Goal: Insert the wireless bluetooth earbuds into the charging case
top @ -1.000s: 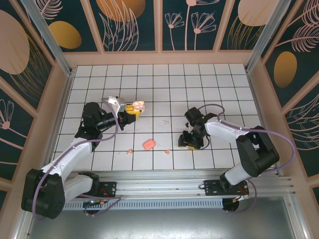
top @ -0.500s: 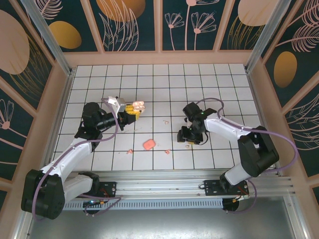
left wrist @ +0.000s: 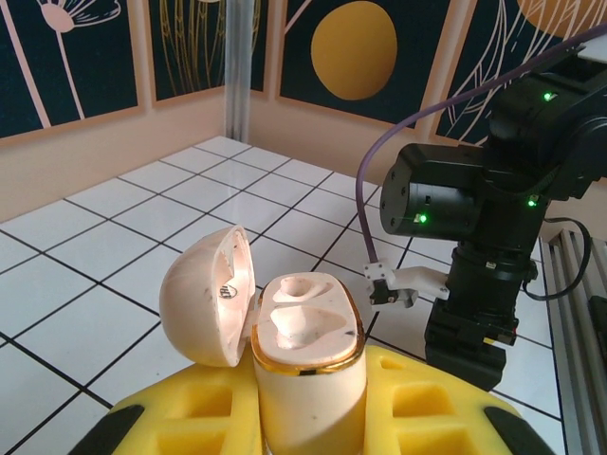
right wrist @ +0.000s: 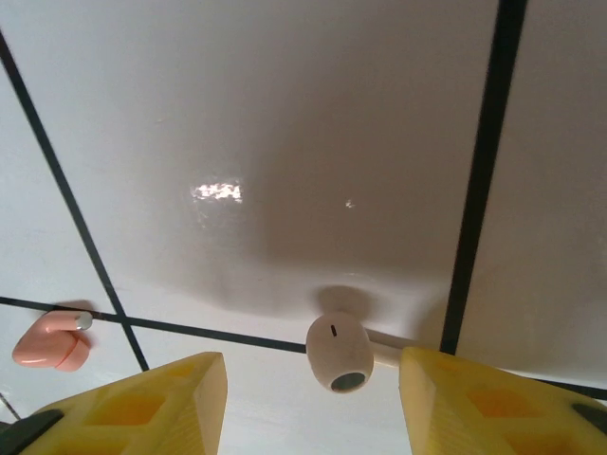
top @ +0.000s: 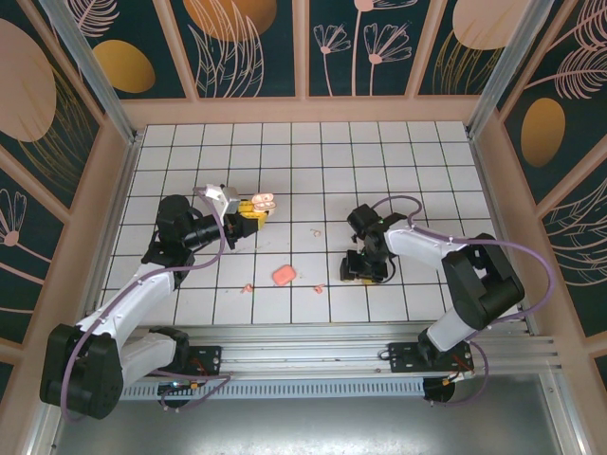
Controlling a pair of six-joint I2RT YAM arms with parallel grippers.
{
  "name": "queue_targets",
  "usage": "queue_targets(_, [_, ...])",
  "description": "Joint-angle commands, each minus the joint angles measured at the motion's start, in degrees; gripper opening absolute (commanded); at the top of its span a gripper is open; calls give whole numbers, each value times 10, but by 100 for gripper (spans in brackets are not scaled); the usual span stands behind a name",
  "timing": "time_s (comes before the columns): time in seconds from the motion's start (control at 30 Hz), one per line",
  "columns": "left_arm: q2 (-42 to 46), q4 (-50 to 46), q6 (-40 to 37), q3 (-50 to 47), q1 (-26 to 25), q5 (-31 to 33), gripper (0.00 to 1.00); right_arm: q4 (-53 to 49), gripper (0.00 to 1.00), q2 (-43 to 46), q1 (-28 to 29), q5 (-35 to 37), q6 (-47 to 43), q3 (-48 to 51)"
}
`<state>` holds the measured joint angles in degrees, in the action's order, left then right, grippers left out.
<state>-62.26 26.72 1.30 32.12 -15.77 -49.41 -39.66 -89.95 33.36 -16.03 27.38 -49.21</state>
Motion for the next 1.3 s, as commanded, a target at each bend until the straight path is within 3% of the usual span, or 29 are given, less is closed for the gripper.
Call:
queue_targets(0.0, [9,0,-11,-7,-3,-3,18,6,50,-4,13,-25,10,10])
queue_targets(0.2, [9,0,-11,-5,-3,-2,18,8,48,15,26,-52,28,2])
queue_targets(0.37, [10,0,-11,-5,-2,-2,18,-44,48,24,25,3,20,-34])
queue_targets(0.73, [10,-7,-16,-6,-2,0,18,-101,48,-1,64,97,-129,-73])
queue_targets(1.27, [12,-15,-25,-5,-3,4,18,-87,52,-44,93,102,-99,-44])
